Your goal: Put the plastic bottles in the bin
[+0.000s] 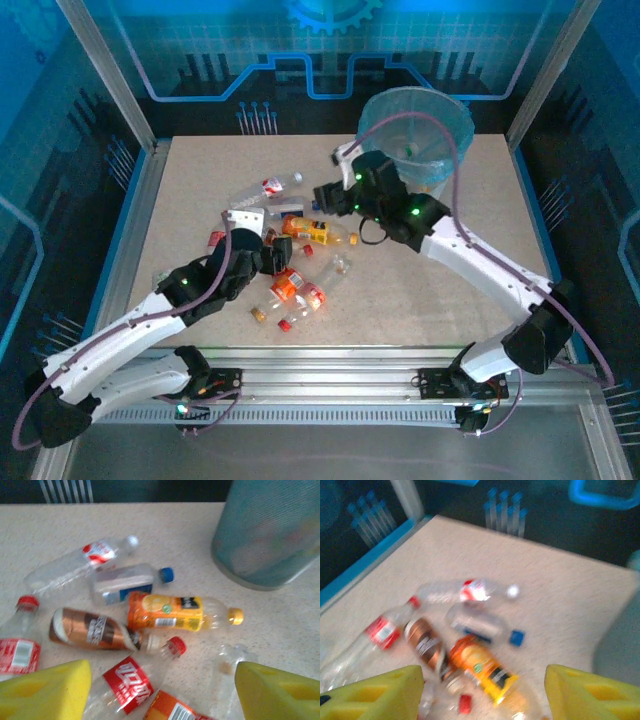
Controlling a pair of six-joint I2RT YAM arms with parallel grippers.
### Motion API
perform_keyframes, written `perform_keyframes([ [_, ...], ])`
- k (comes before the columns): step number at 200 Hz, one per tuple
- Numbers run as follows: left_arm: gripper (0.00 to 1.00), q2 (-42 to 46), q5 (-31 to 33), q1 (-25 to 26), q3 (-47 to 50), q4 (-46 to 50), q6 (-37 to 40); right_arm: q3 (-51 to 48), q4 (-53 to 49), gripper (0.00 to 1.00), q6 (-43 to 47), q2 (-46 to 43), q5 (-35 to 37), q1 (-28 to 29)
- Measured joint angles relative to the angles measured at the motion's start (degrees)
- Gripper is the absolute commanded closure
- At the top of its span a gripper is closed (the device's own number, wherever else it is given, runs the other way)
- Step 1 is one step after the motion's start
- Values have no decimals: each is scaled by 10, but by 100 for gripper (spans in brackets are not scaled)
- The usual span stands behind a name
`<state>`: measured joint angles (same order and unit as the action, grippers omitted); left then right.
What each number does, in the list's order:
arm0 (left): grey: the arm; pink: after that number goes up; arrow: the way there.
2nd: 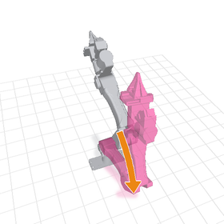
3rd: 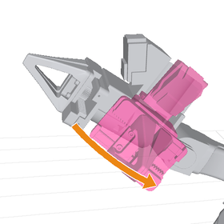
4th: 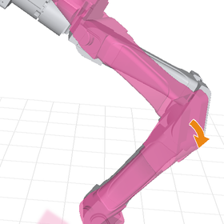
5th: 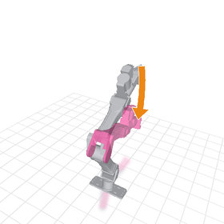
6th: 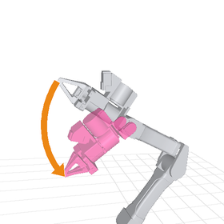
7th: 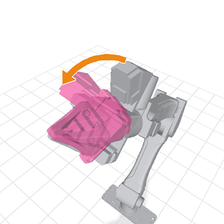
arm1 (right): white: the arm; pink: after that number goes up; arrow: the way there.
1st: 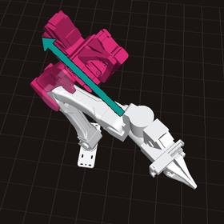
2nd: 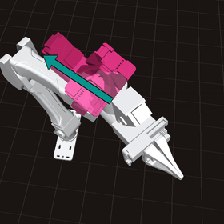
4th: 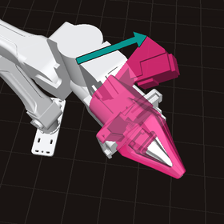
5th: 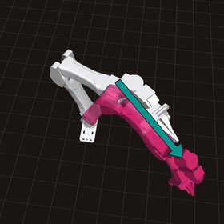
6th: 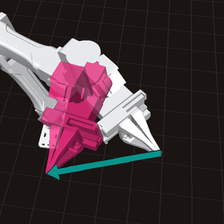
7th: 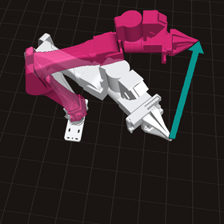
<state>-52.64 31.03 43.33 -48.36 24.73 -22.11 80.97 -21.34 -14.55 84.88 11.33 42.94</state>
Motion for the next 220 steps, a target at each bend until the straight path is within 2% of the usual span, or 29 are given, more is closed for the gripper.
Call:
perform_keyframes([
  [31,22,16,-16,-54,20,52,-47,-9,-1,33,11,56,-49,40],
  [70,25,65,-71,-183,52,85,-74,-8,-48,28,-18,105,-42,56],
  [89,29,73,-99,-198,67,76,-73,-22,-63,23,-53,106,-32,50],
  [114,34,67,-150,-198,89,51,-58,-93,-62,18,-107,76,-28,38],
  [137,35,45,-176,-170,93,28,-42,-160,-61,9,-163,47,-35,21],
  [177,36,-8,-186,-56,92,-14,5,-242,-15,8,-260,26,-95,-27],
  [220,36,-82,-196,20,76,-24,58,-291,54,9,-357,24,-146,-66],
])
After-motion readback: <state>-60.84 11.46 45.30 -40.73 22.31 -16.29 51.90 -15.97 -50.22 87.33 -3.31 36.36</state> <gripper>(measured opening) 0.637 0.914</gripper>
